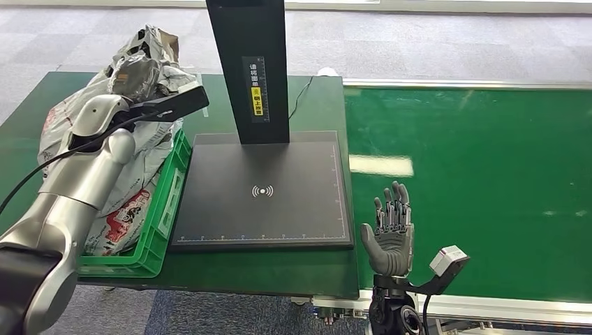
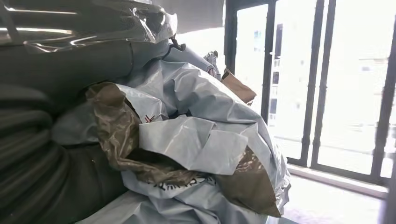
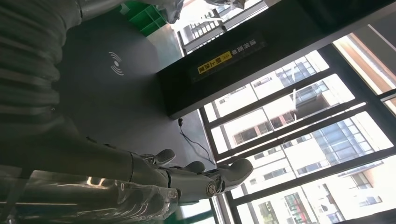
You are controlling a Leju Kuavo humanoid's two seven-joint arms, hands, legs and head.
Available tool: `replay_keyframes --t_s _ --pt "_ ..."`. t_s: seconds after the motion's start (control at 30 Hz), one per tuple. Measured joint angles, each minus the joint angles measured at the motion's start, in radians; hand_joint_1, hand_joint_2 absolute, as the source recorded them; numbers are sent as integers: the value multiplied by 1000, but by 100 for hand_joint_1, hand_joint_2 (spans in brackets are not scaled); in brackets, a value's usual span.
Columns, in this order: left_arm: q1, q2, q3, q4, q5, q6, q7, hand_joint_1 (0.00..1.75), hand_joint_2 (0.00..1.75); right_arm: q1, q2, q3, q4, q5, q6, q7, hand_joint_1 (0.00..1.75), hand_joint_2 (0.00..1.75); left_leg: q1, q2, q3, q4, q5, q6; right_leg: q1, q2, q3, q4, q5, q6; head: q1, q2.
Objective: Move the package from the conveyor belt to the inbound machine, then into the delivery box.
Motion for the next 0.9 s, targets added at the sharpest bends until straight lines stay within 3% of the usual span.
replay_keyframes --t_s 0.5,0.9 --pt "-32 -12 17 101 -19 30 30 175 175 0 0 0 0 0 -10 -2 0 175 0 0 -1 0 0 0 0 0 0 0 0 0 0 0" --pt "-14 22 26 97 -24 -7 30 173 175 3 0 -2 -1 -3 -16 -3 0 175 0 0 -1 0 0 0 0 0 0 0 0 0 0 0"
